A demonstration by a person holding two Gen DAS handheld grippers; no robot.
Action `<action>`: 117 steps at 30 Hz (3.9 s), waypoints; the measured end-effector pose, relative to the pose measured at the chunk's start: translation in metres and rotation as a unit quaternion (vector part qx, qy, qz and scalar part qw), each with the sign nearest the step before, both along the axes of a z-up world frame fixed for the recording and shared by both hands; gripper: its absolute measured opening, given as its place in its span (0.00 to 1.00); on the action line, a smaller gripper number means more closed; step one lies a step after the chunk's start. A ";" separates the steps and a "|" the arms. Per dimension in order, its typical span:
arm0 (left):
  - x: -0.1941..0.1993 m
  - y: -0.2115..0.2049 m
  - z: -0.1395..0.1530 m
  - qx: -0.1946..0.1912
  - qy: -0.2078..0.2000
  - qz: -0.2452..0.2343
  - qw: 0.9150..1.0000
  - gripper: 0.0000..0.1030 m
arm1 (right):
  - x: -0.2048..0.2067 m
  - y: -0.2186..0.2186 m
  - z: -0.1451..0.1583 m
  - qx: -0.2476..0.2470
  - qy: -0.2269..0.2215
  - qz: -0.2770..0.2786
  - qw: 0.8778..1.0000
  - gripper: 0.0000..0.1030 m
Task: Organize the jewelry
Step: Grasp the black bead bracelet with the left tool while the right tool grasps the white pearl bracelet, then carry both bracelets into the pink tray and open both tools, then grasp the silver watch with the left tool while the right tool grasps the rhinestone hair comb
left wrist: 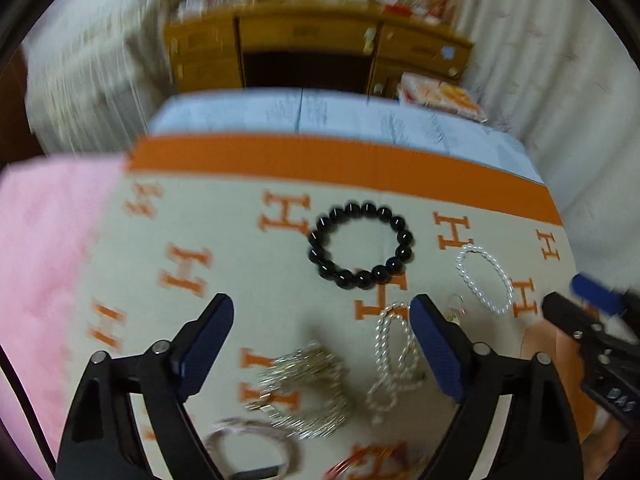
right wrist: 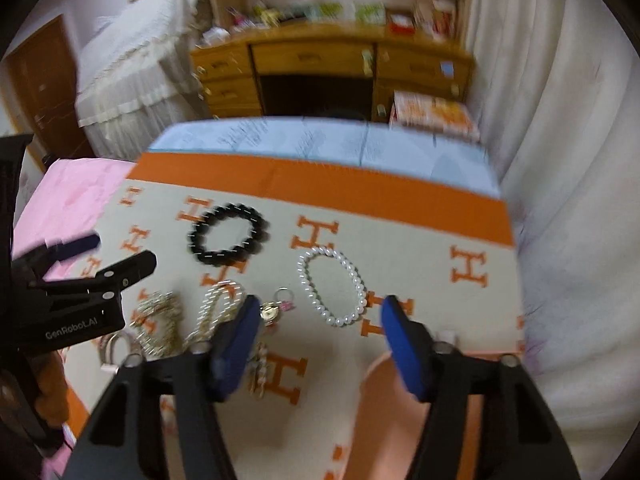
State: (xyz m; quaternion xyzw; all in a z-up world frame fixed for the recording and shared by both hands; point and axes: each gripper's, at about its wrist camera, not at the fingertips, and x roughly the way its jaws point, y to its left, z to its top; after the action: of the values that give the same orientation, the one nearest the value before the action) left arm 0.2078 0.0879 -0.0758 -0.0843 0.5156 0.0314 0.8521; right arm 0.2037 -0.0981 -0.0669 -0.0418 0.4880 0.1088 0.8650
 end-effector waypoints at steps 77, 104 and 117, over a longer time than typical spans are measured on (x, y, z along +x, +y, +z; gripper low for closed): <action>-0.125 -0.195 0.033 -0.146 -0.072 -0.208 0.965 0.32 | -0.192 -0.140 -0.016 0.100 -0.107 -0.092 0.985 0.43; -0.197 -0.039 0.235 -0.013 -0.193 -0.067 0.979 0.72 | -0.232 -0.098 0.163 0.133 -0.230 0.027 0.964 0.43; -0.150 0.059 0.113 0.008 -0.069 -0.032 0.997 0.73 | -0.149 -0.006 0.093 0.136 -0.096 0.075 0.983 0.43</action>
State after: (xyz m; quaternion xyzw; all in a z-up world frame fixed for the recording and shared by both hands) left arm 0.0574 0.1471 0.0374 -0.0624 0.4577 0.0022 0.8869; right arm 0.0550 -0.1037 0.0257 0.0296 0.3787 0.2338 0.8950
